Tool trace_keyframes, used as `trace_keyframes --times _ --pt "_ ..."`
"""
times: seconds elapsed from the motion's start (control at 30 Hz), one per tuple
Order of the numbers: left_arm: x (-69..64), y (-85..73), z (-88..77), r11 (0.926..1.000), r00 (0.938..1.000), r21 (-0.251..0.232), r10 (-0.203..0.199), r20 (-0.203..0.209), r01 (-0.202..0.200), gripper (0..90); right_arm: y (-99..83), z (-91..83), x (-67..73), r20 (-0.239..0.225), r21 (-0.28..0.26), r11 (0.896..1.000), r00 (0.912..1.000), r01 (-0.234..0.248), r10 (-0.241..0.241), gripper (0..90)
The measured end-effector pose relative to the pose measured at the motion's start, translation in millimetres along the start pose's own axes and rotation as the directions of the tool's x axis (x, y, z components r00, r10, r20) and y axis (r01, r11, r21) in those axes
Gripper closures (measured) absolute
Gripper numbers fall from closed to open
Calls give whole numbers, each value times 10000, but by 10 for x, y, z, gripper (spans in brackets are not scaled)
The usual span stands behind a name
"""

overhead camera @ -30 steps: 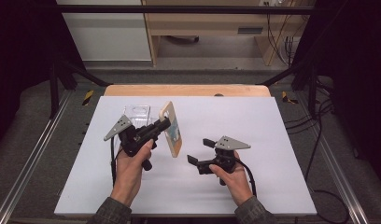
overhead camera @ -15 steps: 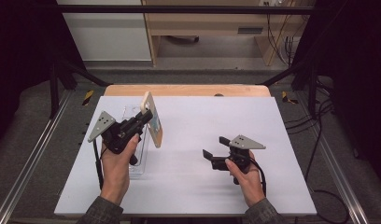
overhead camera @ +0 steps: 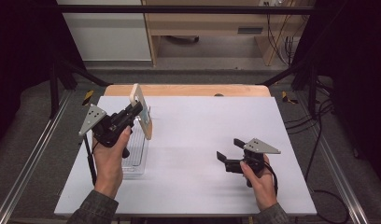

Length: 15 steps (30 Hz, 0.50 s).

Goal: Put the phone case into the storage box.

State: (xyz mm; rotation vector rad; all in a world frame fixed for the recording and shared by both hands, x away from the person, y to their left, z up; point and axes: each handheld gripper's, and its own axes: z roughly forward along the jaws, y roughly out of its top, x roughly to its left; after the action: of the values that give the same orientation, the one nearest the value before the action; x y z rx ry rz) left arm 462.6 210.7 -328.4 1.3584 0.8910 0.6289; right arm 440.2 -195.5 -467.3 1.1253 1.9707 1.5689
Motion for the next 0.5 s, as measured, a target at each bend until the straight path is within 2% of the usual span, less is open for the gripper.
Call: trace_keyframes --times 0.17,0.23,0.27,0.43,0.5 --pt "55 42 1 10000 9997 -62 31 -250 -33 801 -46 -131 -38 610 -631 9978 9980 206 -168 100" --pt "92 58 7 9999 9990 -37 127 -422 -128 801 -73 -206 -74 587 -679 9976 9982 124 -84 91" --pt "128 69 19 9999 9981 -55 132 -599 -136 801 -115 -265 -110 865 -885 9958 9961 228 -151 117" --pt "224 104 43 9996 9946 -127 223 -1015 -237 801 -205 -371 -209 1370 -1027 9932 9898 546 -403 151" --pt "274 121 55 9996 9928 -195 190 -1184 -215 801 -215 -381 -257 1591 -953 9941 9866 512 -356 157"
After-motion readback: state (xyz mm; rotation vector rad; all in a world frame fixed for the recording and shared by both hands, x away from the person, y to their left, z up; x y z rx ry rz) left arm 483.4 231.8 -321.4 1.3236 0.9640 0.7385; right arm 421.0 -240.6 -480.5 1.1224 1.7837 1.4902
